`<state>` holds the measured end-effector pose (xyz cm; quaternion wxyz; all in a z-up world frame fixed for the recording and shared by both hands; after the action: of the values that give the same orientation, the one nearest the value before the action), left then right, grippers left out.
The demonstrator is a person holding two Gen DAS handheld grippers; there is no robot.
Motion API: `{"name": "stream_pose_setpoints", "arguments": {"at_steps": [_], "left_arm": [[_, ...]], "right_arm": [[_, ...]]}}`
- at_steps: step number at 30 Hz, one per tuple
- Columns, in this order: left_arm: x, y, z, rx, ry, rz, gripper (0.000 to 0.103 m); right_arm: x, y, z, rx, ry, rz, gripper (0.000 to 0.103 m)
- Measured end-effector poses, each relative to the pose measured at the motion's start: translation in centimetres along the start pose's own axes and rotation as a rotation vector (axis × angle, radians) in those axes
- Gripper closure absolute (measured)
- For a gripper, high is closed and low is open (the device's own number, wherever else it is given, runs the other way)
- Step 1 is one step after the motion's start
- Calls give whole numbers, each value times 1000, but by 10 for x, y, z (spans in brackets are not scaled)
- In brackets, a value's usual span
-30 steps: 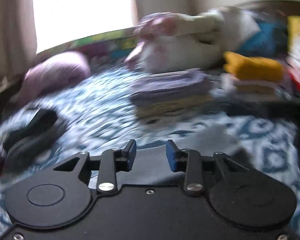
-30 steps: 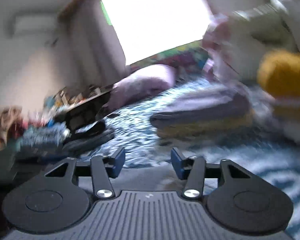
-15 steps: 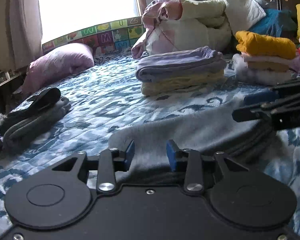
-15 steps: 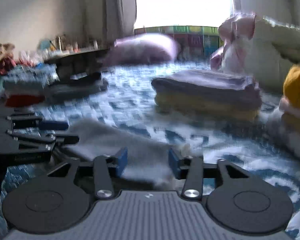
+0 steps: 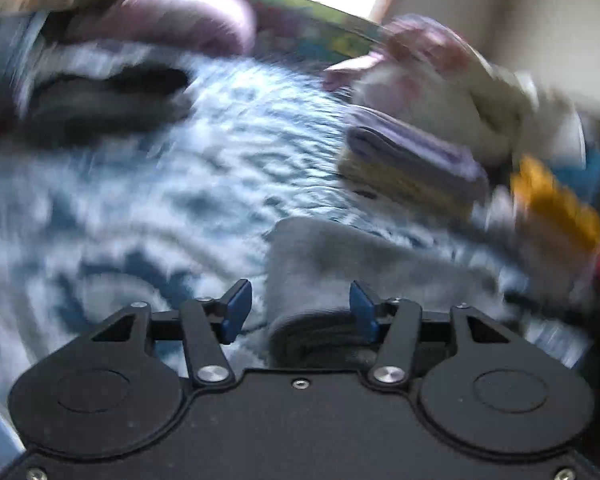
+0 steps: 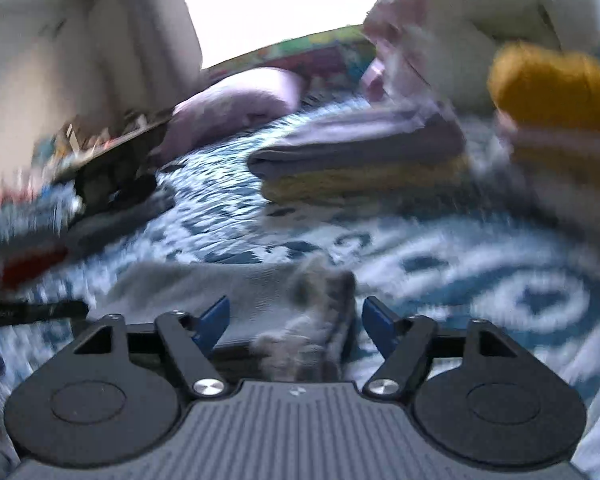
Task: Fold clothes
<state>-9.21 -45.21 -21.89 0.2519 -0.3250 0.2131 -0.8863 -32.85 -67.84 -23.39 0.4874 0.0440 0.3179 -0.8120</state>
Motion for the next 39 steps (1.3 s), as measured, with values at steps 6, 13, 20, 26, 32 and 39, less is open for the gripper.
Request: {"name": "stream_pose_setpoints", "arguments": {"at_steps": [6, 13, 20, 26, 32, 39], "left_arm": [[-27, 8, -2, -57, -279, -96, 45], [-15, 23, -7, -84, -286, -135, 67], [-8, 11, 13, -33, -272, -202, 77], [22, 24, 63, 16, -206, -293, 78], [55, 76, 128, 65, -159, -383, 78], [78, 145, 196, 85, -197, -482, 78]], "right_arm": [[34, 12, -7, -57, 312, 97, 20], [14, 29, -17, -109, 249, 118, 35], [21, 23, -17, -79, 294, 124, 57], [27, 10, 12, 48, 323, 144, 58], [41, 23, 85, 187, 300, 105, 58], [63, 62, 199, 301, 244, 61, 64]]}}
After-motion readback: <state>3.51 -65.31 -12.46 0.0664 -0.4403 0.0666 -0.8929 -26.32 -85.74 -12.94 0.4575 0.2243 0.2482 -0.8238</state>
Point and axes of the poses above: each gripper's, at about its wrist camera, not at the fingertips, and y roughly the way its jaws point, x to its right, z to its top, the point moved 4 cm from there along y, roughly the way its jaws point, and after that the axes turned 1 degree about -x, right-handed, at the moved point
